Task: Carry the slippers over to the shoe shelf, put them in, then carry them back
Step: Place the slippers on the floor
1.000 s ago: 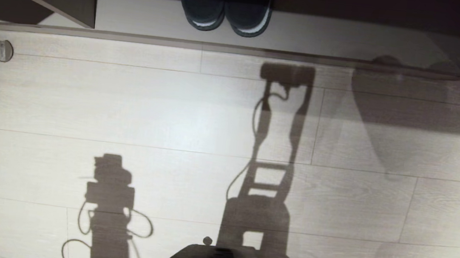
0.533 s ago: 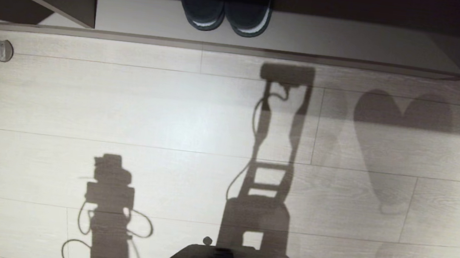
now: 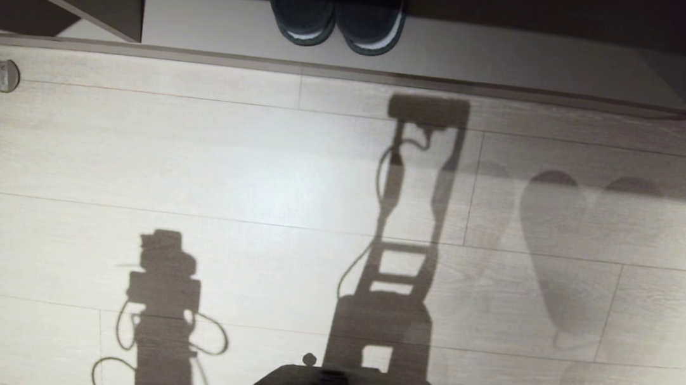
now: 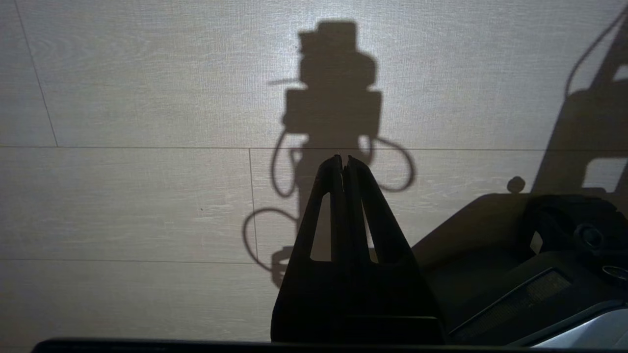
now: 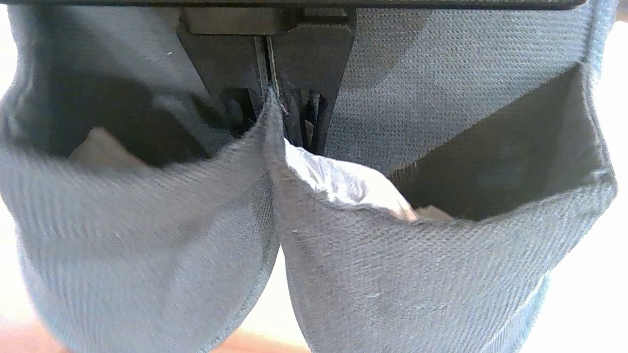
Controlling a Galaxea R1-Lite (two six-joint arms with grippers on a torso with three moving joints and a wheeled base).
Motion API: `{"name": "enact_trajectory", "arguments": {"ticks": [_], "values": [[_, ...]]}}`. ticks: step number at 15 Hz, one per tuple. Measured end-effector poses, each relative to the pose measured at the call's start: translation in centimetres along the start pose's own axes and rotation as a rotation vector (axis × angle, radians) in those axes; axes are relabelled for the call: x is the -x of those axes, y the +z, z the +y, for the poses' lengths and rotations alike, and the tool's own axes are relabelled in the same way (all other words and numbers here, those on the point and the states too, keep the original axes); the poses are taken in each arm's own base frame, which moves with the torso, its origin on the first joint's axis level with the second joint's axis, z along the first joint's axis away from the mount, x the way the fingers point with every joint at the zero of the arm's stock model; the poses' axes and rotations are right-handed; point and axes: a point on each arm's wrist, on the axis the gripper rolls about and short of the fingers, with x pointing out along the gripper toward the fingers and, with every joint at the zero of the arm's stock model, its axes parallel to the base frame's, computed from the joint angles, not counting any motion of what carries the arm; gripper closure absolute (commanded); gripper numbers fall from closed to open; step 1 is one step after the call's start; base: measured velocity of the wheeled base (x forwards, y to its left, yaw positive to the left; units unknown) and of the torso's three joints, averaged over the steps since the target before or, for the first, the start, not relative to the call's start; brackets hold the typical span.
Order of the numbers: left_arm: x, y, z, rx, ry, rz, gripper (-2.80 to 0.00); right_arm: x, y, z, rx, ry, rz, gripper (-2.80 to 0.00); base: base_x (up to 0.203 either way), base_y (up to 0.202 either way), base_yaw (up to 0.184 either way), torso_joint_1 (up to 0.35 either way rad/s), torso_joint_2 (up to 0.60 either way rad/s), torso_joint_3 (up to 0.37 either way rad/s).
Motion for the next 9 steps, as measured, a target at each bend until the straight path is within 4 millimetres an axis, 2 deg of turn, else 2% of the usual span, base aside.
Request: {"name": "enact_trajectory", "arguments": {"ticks": [4, 9], "values": [[0.0, 0.0, 0.0, 0.0, 0.0, 0.0, 0.0, 1.5, -4.1, 0.5, -0.029, -0.027, 0.186, 0.0, 0.0, 0.0, 0.0, 0.0, 0.0, 0.0], [0.0, 0.0, 0.0, -0.001, 0.001, 0.0, 0.0, 1.8, -5.0, 0.5, 0.007, -0.075, 0.232, 0.0, 0.0, 0.0, 0.0, 0.0, 0.0, 0.0]]}}
